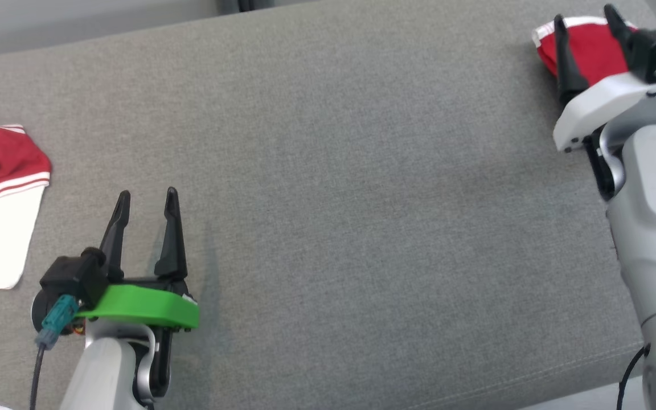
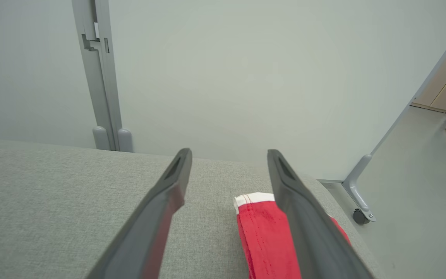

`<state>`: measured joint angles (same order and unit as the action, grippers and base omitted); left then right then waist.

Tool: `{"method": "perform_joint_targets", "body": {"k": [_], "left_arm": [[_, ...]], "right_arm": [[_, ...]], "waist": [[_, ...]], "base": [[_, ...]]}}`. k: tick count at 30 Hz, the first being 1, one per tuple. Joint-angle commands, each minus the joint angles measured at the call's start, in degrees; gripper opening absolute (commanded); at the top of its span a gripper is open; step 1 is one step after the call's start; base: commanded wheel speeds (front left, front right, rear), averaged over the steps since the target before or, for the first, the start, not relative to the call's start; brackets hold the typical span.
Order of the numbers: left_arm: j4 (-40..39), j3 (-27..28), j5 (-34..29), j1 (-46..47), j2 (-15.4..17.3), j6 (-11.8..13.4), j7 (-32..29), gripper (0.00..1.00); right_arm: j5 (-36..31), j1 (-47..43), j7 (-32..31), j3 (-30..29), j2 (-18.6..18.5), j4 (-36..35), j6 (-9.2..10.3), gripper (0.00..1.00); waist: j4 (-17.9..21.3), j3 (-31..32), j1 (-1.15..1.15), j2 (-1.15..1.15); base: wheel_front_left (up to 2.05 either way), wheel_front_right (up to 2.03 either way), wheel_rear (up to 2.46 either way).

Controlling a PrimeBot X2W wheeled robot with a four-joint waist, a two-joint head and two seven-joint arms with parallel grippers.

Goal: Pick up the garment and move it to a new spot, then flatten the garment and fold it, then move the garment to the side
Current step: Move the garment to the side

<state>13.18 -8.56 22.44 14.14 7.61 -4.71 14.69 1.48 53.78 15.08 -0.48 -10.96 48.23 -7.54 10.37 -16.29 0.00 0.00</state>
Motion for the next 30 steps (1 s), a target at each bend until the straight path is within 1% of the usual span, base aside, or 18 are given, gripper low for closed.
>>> {"method": "perform_joint_targets", "body": {"k": [1, 6, 11, 17, 26, 30], "left_arm": [[0.89, 0.65, 0.77, -1.62, -0.39, 0.06, 0.28, 1.0], [2.93, 2.38, 1.44, -4.61, -1.27, 0.04, 0.49, 1.0], [2.93, 4.44, 0.85, -8.56, -2.44, -0.19, 0.5, 1.0], [2.22, 6.32, 0.62, -13.12, -3.75, -0.55, 0.52, 1.0], [1.94, 5.43, 1.43, -16.97, -4.57, -1.06, 0.46, 1.0], [1.61, 5.24, 1.67, -17.31, -4.67, -1.02, 0.46, 1.0]], "right_arm": [[0.45, -2.38, 0.12, 0.27, 0.3, -1.14, 0.1, 1.0], [1.18, -9.76, 0.12, 0.67, 3.29, -5.13, 0.09, 1.0], [0.72, -17.74, 0.11, 0.46, 5.92, -9.11, 0.09, 1.0], [0.77, -27.3, 0.12, 0.44, 7.7, -14.03, 0.09, 1.0], [7.0, -42.87, 0.12, 2.33, 7.98, -23.81, 0.09, 1.0], [7.8, -46.53, 0.11, 2.36, 7.95, -26.41, 0.09, 1.0]], "waist": [[-1.81, 5.18, 0.0, 0.0], [-2.66, 8.74, 0.0, 0.0], [-3.24, 11.49, 0.0, 0.0], [-4.2, 13.55, 0.0, 0.0], [-6.8, 15.37, 0.0, 0.0], [-6.89, 15.74, 0.0, 0.0]], "base": [[0.0, 0.0, 0.0], [0.0, 0.0, 0.0], [0.0, 0.0, 0.0], [0.0, 0.0, 0.0], [0.0, 0.0, 0.0], [0.0, 0.0, 0.0]]}}
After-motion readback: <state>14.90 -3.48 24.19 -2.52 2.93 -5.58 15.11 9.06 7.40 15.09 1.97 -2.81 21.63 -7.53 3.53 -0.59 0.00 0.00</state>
